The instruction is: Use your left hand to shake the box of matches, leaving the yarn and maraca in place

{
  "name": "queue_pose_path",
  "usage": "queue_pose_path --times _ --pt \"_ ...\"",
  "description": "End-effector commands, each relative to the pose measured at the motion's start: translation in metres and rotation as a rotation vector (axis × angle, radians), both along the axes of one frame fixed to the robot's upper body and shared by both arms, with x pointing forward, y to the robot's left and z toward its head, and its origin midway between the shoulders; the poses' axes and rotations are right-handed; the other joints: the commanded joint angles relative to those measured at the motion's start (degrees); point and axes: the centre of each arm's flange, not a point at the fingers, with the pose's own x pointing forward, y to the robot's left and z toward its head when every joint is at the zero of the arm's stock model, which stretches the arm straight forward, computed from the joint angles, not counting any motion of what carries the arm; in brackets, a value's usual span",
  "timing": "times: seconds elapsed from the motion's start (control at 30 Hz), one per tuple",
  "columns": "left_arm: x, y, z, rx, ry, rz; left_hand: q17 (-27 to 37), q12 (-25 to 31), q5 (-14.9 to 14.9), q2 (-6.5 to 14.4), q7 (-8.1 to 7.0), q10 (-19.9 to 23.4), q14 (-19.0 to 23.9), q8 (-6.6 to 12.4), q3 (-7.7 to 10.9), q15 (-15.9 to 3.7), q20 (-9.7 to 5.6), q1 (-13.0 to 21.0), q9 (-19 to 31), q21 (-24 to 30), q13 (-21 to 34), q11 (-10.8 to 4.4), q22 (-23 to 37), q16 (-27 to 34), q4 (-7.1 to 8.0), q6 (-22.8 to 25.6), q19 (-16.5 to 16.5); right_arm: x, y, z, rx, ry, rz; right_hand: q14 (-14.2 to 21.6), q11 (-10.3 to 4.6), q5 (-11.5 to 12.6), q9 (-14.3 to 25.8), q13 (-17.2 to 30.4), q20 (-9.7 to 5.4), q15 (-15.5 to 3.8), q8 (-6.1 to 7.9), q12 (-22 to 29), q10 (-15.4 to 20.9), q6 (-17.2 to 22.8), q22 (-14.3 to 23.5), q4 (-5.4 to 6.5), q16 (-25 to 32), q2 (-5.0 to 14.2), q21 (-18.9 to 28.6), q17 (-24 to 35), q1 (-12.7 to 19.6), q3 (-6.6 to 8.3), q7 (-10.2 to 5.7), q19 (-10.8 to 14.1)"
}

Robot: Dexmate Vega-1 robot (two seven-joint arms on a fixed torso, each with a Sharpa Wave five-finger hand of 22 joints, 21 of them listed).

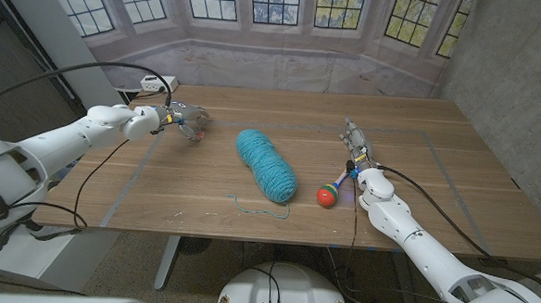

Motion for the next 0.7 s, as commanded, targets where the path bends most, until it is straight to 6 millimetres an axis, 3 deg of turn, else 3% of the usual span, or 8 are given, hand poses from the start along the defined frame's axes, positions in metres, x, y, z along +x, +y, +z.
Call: queue_pose_path --times 0.03,0.7 --pt "-0.005 -0.001 0.006 0.005 -0.014 0.004 0.18 0.15 -0.11 1.96 0.01 0.4 0.68 0.27 -0.18 -0.08 0.1 2.77 0.11 0.42 0.06 0.1 0.22 0.2 0.04 0.51 0.34 -0.003 -0.002 0.0 0.0 -0.005 0.0 0.25 0.42 0.0 0.3 0.12 -0.99 -0.19 0.31 0.36 0.45 0.67 0.22 0.03 0.48 0.07 -0.05 0.32 0.52 -0.18 -0.02 0.72" --pt "-0.015 -0.001 0.018 0.009 -0.035 0.009 0.18 0.03 -0.13 2.05 -0.28 1.16 1.01 0.42 -0.47 -0.2 0.06 2.96 0.3 0.36 0.09 0.22 0.22 0.1 0.11 1.28 0.38 -0.001 0.004 0.002 0.007 -0.013 0.017 0.25 0.32 0.0 0.32 0.13 -1.04 -0.16 0.28 0.33 0.43 0.77 0.22 0.07 0.47 0.07 -0.08 0.34 0.63 -0.25 0.0 0.75"
